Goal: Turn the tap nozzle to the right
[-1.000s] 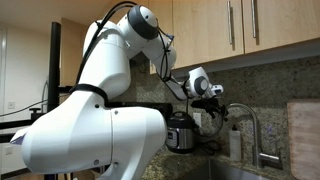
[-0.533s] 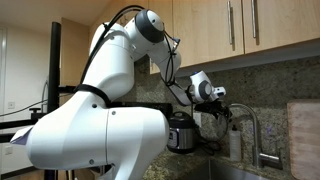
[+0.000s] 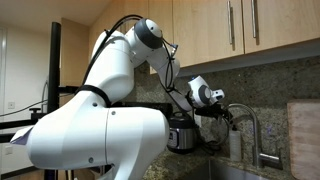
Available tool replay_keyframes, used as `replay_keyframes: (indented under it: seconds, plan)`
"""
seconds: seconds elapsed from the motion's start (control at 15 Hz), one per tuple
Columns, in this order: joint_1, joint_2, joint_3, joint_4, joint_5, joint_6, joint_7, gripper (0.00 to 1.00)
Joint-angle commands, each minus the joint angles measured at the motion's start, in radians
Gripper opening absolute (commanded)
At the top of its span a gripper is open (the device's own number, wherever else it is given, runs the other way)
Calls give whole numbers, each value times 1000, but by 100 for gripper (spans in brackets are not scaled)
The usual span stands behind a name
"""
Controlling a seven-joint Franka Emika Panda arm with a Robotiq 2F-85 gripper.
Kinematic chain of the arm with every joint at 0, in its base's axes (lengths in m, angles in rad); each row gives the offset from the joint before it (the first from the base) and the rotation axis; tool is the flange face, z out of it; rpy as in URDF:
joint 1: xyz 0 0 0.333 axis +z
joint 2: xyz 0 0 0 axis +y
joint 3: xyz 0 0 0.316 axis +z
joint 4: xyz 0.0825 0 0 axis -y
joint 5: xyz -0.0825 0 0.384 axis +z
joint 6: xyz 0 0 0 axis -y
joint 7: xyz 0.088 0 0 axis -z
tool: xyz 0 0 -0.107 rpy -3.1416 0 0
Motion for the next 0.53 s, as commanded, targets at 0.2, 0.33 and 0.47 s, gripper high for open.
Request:
replay_keyframes:
  seconds: [0.2,0.33,0.47]
  plan:
    - [9,31,-49,-5,-9,21,99,100]
    - [3,29,-48,-10,-6,27,114,100]
    - [2,23,-52,-18,-3,26,137,100]
